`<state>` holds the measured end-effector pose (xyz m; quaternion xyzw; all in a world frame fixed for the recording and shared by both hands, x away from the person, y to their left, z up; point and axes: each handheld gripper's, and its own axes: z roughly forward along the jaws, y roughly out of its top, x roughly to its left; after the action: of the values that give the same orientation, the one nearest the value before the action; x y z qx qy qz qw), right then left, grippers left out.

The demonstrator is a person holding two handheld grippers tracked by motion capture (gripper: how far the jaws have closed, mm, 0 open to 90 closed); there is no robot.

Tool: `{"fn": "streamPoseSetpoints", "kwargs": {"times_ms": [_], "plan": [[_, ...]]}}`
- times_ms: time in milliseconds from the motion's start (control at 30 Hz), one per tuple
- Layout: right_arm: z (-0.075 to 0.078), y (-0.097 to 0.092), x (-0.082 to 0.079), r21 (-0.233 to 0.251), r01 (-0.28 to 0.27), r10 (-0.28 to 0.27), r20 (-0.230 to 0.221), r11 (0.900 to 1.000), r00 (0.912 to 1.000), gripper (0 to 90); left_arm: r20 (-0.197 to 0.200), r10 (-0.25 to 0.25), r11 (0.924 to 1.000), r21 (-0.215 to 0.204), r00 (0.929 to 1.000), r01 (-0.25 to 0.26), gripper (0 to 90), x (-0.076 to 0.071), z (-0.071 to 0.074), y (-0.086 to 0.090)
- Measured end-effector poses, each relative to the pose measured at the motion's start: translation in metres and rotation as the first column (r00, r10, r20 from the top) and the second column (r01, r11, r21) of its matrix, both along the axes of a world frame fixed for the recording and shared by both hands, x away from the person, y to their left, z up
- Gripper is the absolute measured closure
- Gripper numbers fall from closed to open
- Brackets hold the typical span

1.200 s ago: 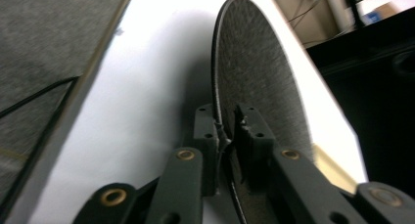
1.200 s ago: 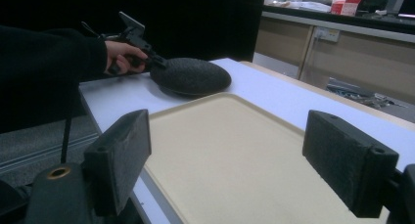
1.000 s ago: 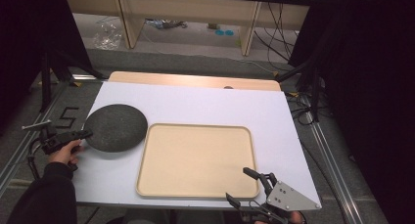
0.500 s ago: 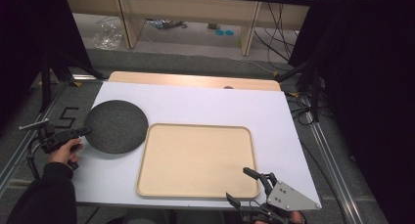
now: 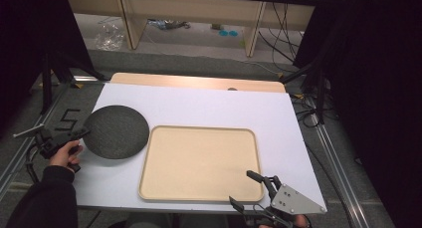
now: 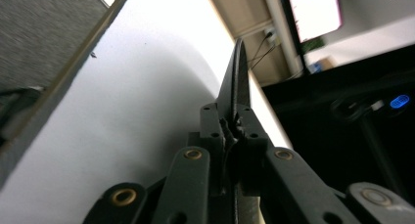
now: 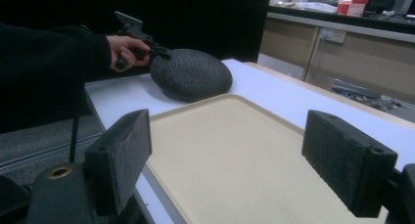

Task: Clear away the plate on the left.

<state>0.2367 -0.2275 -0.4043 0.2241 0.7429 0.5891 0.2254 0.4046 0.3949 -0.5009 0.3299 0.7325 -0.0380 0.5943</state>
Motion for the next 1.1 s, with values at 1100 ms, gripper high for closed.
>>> {"fn": "streamPoseSetpoints", "kwargs": {"times_ms": [1100], "plan": [[-0.002, 0.004, 0.0, -0.021, -0.014, 0.014, -0.012, 0.9997, 0.9998, 19.7, 0.068, -0.17, 0.9799, -0.095, 0.9832, 0.175, 82.0, 0.0, 0.023, -0.046]]}}
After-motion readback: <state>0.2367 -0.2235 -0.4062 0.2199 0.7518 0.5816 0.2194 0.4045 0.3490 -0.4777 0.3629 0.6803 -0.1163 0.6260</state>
